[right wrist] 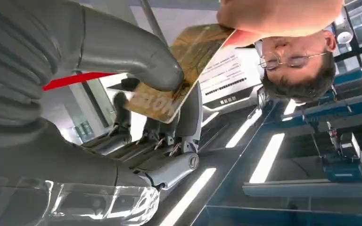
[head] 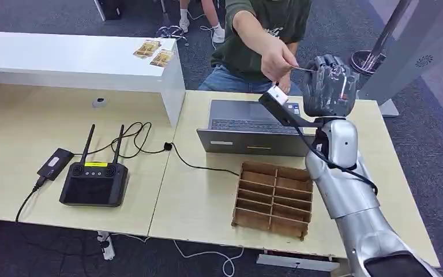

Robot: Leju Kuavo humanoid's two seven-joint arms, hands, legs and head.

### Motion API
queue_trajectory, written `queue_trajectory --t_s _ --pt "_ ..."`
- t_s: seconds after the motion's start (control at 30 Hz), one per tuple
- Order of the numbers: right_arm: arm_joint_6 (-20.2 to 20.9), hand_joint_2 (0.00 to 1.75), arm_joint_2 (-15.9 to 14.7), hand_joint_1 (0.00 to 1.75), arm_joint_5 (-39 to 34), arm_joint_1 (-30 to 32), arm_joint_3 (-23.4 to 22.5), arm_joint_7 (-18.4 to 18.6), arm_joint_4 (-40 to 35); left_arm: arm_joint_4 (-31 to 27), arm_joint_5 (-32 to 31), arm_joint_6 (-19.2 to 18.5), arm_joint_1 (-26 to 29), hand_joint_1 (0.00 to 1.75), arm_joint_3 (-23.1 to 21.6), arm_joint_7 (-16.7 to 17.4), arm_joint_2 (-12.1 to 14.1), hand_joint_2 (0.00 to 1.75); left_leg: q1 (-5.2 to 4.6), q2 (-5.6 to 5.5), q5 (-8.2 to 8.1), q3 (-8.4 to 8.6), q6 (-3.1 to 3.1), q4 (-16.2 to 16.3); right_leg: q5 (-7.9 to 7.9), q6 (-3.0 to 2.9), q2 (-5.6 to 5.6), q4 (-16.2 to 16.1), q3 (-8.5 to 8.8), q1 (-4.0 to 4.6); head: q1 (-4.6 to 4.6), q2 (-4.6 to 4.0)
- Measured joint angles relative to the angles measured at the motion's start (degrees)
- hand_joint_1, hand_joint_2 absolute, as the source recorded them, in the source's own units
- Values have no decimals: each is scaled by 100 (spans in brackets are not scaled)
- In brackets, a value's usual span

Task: Pass the card to the sensor for recognition and then transmit it.

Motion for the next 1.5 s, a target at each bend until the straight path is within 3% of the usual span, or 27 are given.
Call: queue_trajectory --t_s 0.8,0.9,0.93,0.97,1.03,1.13,1.5 --pt "35 175 0 175 -436 0 0 -116 0 0 61 0 0 0 0 0 0 0 0 0 0 -1 0 0 0 0 -1 0 1 0 0 0" --pt "436 175 48 175 -1441 -3 -64 -245 2 0 123 2 1 0 0 -2 0 0 0 0 0 -1 0 0 0 0 0 0 2 0 2 0" --pt "959 175 147 175 -2512 -21 -201 -333 11 0 149 2 3 0 2 -20 4 0 0 2 0 -1 0 0 1 -1 1 0 2 0 2 0" --pt "1180 175 222 175 -3298 -44 -307 -345 41 0 153 2 3 0 2 -28 7 0 0 2 0 -2 0 0 1 -1 1 0 1 0 0 0" --pt "1226 175 273 175 -4058 -136 -391 -365 123 0 155 -2 10 0 2 -33 13 0 0 -2 1 -3 0 0 1 -1 -6 0 1 0 0 0" --pt "1436 175 297 175 -4315 -337 -448 -431 269 0 160 -18 10 0 2 -37 15 0 0 -1 1 -3 0 0 1 -1 -4 0 1 0 2 0" --pt "1462 175 413 175 -4339 -512 -481 -396 450 0 164 -35 7 0 4 -44 17 0 0 -1 1 -3 0 0 1 -1 -3 0 1 0 0 0"
